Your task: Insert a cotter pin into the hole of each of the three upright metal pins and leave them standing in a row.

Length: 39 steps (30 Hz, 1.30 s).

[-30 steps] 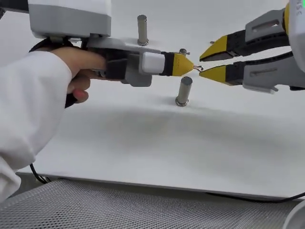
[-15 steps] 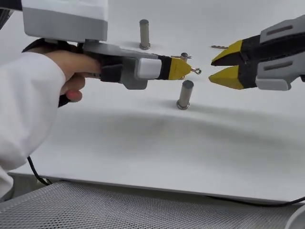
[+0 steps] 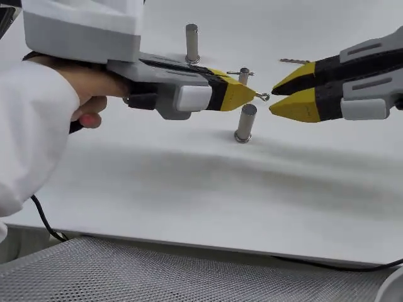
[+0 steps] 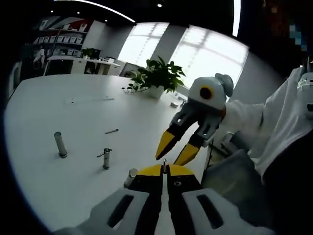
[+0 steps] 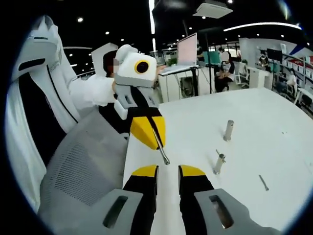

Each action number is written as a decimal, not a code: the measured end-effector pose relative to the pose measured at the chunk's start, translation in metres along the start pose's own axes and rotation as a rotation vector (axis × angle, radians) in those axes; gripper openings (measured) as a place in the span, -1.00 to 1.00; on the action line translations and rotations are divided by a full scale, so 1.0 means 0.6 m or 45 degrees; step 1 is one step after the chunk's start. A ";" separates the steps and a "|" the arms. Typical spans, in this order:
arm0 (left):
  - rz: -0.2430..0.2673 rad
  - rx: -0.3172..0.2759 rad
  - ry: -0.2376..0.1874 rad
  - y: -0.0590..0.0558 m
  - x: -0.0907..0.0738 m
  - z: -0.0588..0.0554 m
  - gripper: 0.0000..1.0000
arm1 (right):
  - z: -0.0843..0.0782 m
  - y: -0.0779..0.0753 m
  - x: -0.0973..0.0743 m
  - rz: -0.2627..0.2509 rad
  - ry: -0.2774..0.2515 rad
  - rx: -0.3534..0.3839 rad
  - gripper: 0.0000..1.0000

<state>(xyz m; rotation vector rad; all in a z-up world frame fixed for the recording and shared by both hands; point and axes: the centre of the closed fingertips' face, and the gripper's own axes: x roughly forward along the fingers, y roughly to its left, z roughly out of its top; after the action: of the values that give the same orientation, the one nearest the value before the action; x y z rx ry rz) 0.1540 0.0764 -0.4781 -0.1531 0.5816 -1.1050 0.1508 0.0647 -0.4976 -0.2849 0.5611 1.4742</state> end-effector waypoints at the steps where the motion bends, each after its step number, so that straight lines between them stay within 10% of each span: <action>1: -0.013 0.016 0.007 -0.003 0.000 -0.001 -1.00 | -0.001 0.002 0.001 0.006 0.003 -0.003 -0.79; 21: -0.090 0.355 0.117 -0.022 0.018 -0.031 -1.00 | -0.023 0.021 0.004 0.083 0.093 -0.044 -1.00; 39: -0.117 0.438 0.201 -0.025 0.024 -0.050 -1.00 | -0.030 0.028 0.000 0.066 0.158 -0.114 -1.00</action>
<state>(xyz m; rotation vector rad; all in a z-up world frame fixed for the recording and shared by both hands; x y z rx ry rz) 0.1312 0.0623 -0.5029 0.2089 0.5193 -1.2975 0.1307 0.0571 -0.5101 -0.4376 0.6065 1.5415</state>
